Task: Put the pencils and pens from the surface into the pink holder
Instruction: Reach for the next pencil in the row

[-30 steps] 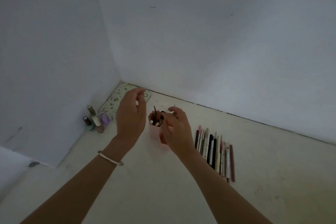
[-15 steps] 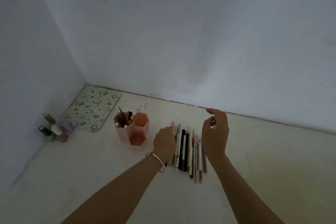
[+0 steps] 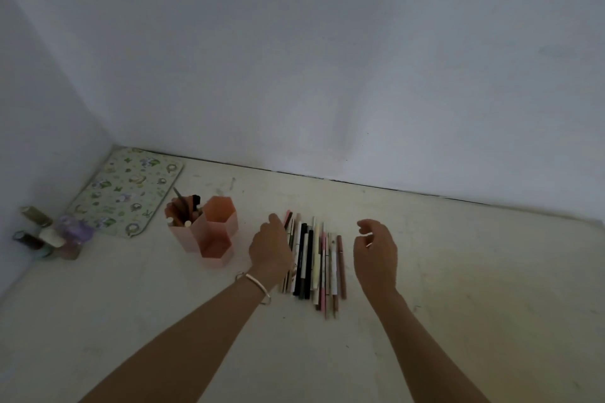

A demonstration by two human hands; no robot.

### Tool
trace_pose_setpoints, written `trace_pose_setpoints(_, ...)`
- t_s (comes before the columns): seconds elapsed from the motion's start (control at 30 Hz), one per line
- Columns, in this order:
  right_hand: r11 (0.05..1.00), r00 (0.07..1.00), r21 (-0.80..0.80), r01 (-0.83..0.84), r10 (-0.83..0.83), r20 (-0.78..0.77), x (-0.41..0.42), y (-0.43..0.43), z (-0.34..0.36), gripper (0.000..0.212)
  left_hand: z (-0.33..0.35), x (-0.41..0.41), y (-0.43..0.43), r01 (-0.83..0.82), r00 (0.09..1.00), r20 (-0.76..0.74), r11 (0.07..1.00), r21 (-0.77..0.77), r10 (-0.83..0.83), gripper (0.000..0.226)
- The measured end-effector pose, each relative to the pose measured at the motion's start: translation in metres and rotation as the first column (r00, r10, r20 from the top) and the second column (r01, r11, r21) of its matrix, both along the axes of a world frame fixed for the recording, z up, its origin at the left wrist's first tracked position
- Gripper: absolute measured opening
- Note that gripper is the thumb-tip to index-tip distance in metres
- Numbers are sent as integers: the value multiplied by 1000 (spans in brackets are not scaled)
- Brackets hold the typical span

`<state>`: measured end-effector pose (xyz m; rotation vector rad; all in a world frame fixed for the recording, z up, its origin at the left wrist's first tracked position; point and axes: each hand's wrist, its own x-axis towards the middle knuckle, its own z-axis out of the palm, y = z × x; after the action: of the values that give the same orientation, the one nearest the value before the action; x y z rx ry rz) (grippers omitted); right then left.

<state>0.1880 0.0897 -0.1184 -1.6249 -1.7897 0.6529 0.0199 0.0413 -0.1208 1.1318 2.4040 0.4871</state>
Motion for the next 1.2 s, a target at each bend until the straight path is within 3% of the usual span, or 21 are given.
trace_pose_setpoints(0.2, 953, 955, -299, -50, 133, 265, -8, 1, -22, 36, 55, -17, 3, -24, 992, 123, 874, 486, -41, 41)
trace_pose_setpoints(0.4, 961, 914, -260, -90, 184, 362, -8, -9, -36, 27, 95, -33, -6, -90, 984, 174, 728, 679, -41, 55)
trace_pose_setpoints(0.53, 990, 982, -101, -98, 113, 151, -23, 3, -11, 70, 117, -74, -22, -109, 993, 117, 607, 788, 26, 72)
trace_pose_setpoints(0.7, 977, 964, 137, -162, 187, -191, -77, 11, 50, 70, 122, -136, -49, -225, 969, 129, 540, 811, 210, 69)
trace_pose_setpoints(0.77, 965, 900, 180, -190, 245, -362, -98, 5, 68, 70, 114, -149, -61, -227, 963, 102, 542, 809, 251, 69)
trace_pose_setpoints(0.83, 945, 844, 249, -214, 307, -439, -118, -3, 82, 68, 98, -157, -69, -210, 964, 66, 583, 785, 259, 67)
trace_pose_setpoints(0.93, 918, 817, 315, -240, 367, -446, -141, -17, 92, 64, 74, -157, -78, -170, 977, 26, 694, 700, 213, 58)
trace_pose_setpoints(1.0, 909, 799, 314, -273, 396, -452, -153, -26, 96, 64, 60, -156, -82, -100, 982, -62, 762, 640, 180, 41)
trace_pose_setpoints(1.1, 887, 779, 323, -331, 450, -436, -169, -39, 98, 62, 57, -162, -86, -151, 971, -51, 767, 624, 234, 20)
trace_pose_setpoints(1.2, 875, 758, 316, -366, 477, -444, -184, -49, 98, 60, 67, -167, -88, -96, 975, -116, 829, 551, 190, 32)
